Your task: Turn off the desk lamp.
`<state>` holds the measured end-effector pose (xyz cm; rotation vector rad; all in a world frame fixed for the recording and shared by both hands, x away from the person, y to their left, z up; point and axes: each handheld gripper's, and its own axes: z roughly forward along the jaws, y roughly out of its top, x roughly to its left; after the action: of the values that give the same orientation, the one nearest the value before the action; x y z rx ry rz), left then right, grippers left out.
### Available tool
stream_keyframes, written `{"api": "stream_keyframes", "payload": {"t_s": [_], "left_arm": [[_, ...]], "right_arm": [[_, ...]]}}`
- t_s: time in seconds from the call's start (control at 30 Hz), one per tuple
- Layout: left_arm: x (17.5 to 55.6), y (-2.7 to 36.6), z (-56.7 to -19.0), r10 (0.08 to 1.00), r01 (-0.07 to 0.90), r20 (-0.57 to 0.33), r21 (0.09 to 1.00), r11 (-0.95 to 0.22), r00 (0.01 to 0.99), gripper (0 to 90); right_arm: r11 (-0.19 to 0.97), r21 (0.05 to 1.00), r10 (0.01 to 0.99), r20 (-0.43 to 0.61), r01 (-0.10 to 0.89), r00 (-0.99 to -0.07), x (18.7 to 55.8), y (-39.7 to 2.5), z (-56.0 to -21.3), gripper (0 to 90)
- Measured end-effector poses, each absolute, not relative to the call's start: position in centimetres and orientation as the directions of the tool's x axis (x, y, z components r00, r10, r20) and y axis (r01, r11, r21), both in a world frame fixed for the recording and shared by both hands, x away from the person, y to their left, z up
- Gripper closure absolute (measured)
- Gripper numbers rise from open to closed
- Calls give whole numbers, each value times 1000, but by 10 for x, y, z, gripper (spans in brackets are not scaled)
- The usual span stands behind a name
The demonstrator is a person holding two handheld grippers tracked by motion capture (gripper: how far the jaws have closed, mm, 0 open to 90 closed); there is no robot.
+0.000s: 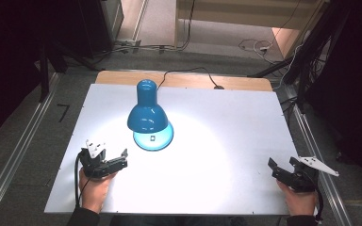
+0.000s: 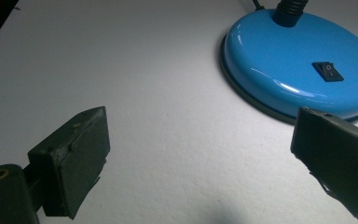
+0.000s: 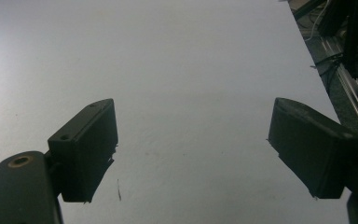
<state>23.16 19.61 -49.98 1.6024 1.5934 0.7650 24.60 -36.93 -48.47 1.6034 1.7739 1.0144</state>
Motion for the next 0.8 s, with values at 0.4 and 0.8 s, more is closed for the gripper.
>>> {"api": "stream_keyframes", "payload": {"t_s": [0.4,0.8], "left_arm": [[235,193,-498,993,550,-102,834,52,61,58],[239,188,-499,991,554,-111,831,50,76,58]], "right_arm": [[23,815,984,84,578,-158,246,-368,-485,142],[34,812,983,79,583,-166,247,-367,-486,142]]}}
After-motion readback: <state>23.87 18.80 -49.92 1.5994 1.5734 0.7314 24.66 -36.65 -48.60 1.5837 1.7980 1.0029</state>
